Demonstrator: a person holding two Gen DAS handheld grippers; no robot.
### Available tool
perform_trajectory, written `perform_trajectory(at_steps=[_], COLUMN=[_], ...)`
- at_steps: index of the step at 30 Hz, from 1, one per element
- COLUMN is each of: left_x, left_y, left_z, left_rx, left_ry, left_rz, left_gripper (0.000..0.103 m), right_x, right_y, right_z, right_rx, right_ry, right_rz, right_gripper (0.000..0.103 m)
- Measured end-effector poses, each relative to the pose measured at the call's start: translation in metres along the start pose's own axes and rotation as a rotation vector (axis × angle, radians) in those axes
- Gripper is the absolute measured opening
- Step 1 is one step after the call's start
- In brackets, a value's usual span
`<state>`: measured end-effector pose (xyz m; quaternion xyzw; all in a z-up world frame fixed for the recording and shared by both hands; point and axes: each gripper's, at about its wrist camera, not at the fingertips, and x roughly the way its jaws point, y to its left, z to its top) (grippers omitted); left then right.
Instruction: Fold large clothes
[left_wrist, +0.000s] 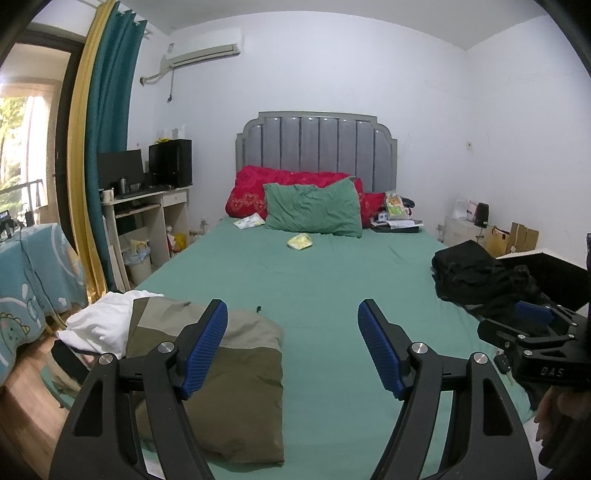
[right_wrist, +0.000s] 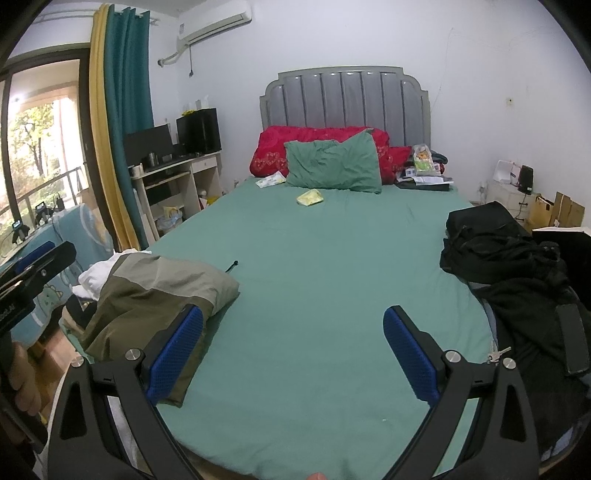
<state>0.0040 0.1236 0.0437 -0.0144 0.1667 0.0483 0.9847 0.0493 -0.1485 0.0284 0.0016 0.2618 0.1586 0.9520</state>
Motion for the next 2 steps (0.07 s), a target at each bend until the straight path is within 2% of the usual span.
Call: perform_trajectory(at_steps=[2], left_x=[0.0064], left_y=[0.0022], left_z=[-0.0012], left_rx=[0.005], left_ry=[0.012], left_rz=[-0.014], left_gripper=[0.076], right_x=[0.0075], right_y=[-0.001], right_z=[-0.0011], right_rx=[-0.019], right_ry=[0.006], right_rz=[-0.003], right_gripper=[0.097])
